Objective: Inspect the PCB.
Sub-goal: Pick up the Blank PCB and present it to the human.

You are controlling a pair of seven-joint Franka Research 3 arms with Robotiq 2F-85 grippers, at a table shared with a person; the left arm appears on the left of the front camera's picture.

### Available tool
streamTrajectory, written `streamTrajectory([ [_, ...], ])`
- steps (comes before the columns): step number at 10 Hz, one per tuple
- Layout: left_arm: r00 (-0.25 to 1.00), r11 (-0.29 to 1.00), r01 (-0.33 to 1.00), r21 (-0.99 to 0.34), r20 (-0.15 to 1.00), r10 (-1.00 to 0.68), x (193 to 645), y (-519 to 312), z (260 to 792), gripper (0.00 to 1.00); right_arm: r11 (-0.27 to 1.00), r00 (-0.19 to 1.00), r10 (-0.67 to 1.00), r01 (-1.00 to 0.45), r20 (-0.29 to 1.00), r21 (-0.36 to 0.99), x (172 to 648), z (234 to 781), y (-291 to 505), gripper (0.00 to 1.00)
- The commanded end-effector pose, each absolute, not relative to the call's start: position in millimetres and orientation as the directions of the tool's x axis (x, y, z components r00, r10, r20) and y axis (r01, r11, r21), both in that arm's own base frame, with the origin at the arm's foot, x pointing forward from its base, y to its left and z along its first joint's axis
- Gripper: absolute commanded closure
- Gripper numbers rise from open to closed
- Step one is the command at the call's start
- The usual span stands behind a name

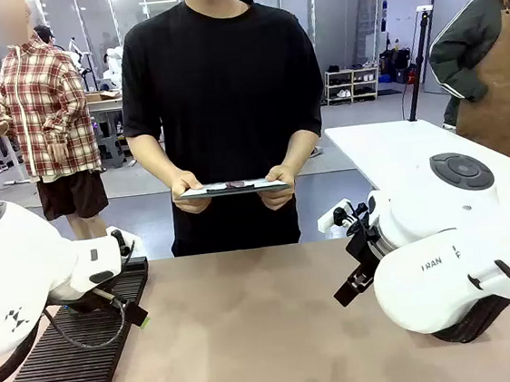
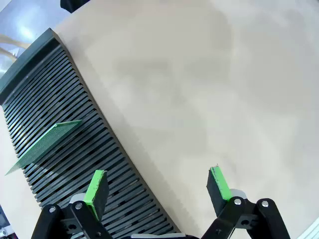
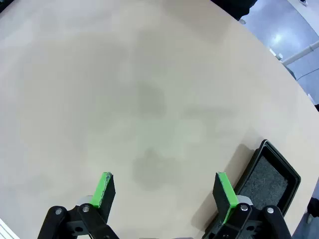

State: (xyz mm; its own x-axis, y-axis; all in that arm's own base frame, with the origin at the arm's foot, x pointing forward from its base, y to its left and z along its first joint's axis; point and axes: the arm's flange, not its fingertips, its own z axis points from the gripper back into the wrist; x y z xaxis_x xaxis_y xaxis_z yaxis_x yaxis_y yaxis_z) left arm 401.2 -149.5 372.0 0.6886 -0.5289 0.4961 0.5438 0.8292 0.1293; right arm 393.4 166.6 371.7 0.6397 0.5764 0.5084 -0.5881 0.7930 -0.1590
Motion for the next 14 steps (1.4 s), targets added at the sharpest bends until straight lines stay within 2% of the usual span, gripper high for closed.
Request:
streamTrajectory([
  [1, 0.688, 0.829, 0.544, 0.129, 0.496, -0.529, 401, -150, 372, 0.0, 0.793, 0.64, 0.576, -0.588, 0.508, -0.159, 393, 372, 167, 0.0],
  [10, 0.688, 0.829, 0.544, 0.13, 0.496, -0.53, 401, -150, 372, 0.0, 0.792, 0.639, 0.578, -0.589, 0.508, -0.16, 393, 372, 167, 0.0],
  [11, 0.699, 0.833, 0.541, 0.114, 0.489, -0.522, 404, -145, 385, 0.0, 0.789, 0.645, 0.572, -0.602, 0.506, -0.124, 392, 386, 163, 0.0],
  [13, 0.727, 0.819, 0.574, 0.006, 0.456, -0.513, 408, -136, 405, 0.0, 0.793, 0.668, 0.542, -0.608, 0.51, -0.046, 394, 407, 148, 0.0],
  [14, 0.739, 0.802, 0.59, -0.096, 0.465, -0.488, 407, -129, 421, 0.0, 0.79, 0.682, 0.528, -0.613, 0.506, 0.001, 394, 420, 138, 0.0],
])
